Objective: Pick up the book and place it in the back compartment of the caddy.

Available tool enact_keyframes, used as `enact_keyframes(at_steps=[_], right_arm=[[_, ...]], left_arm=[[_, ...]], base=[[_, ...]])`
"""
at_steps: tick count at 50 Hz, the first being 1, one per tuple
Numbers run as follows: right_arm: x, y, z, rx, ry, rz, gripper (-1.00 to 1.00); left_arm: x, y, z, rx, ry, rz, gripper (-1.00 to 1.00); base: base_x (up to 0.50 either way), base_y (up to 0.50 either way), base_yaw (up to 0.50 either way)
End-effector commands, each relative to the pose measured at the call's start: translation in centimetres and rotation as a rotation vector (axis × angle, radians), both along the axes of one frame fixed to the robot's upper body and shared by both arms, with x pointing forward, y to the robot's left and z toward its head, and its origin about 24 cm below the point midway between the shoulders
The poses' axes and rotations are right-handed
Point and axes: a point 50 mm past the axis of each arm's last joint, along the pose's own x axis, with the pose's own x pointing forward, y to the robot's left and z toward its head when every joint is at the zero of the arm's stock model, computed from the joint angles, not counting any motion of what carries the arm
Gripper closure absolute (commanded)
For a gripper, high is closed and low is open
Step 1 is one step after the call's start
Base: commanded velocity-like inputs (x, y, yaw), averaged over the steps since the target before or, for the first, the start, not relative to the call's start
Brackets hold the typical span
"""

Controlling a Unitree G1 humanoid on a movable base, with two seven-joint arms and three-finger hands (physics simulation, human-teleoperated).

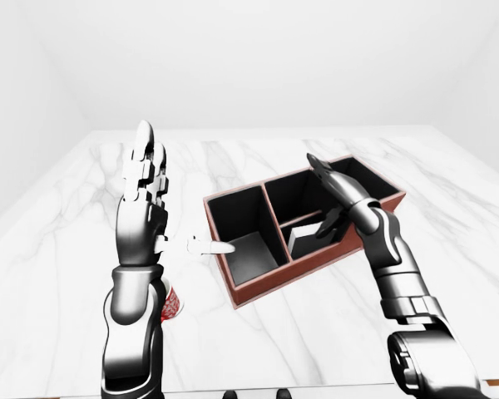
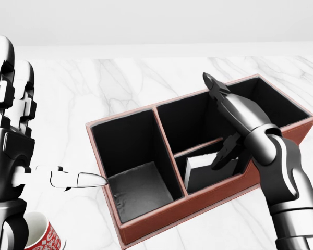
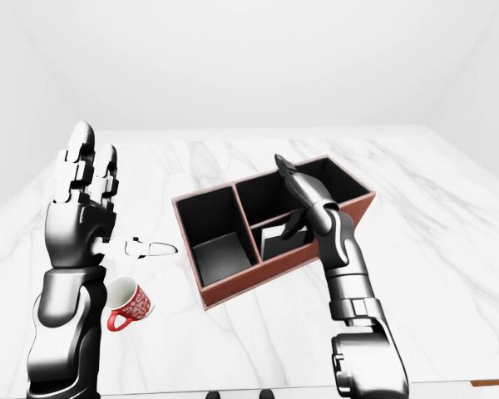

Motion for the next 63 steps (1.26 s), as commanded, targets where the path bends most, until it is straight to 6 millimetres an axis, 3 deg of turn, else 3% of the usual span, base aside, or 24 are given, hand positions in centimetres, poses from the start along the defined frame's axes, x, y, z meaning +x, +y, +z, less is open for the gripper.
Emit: enact_keyframes(at_steps=[1, 22, 28, 45, 63], right_arm=[[-2.2, 0.4, 3.1, 0.109, -0.110, 0.020, -1.00], [-6.8, 2.4, 10.0, 0.227, -0.379, 0.169, -1.00], [-9.2, 3.6, 12.8, 0.215, -0.519, 0.248, -1.00], [-15.8, 5.3, 16.2, 0.167, -0.794, 0.377, -1.00], [-20.3, 6.2, 18.2, 0.121, -1.019, 0.457, -1.00]], left_arm=[[0.0, 0.0, 0.0, 0.000, 0.000, -0.001, -1.00], [-0.1, -0.1, 0.0, -0.003, -0.003, -0.006, -1.00], [-0.5, 0.0, 0.8, -0.006, -0.040, -0.009, -1.00], [-0.7, -0.1, 1.3, -0.011, -0.064, -0.014, -1.00], [-1.5, 0.0, 2.7, -0.019, -0.138, -0.022, -1.00]], base=[[0.00, 0.00, 0.00], [0.00, 0.00, 0.00], [0.00, 0.00, 0.00], [0.00, 0.00, 0.00], [0.00, 0.00, 0.00]])
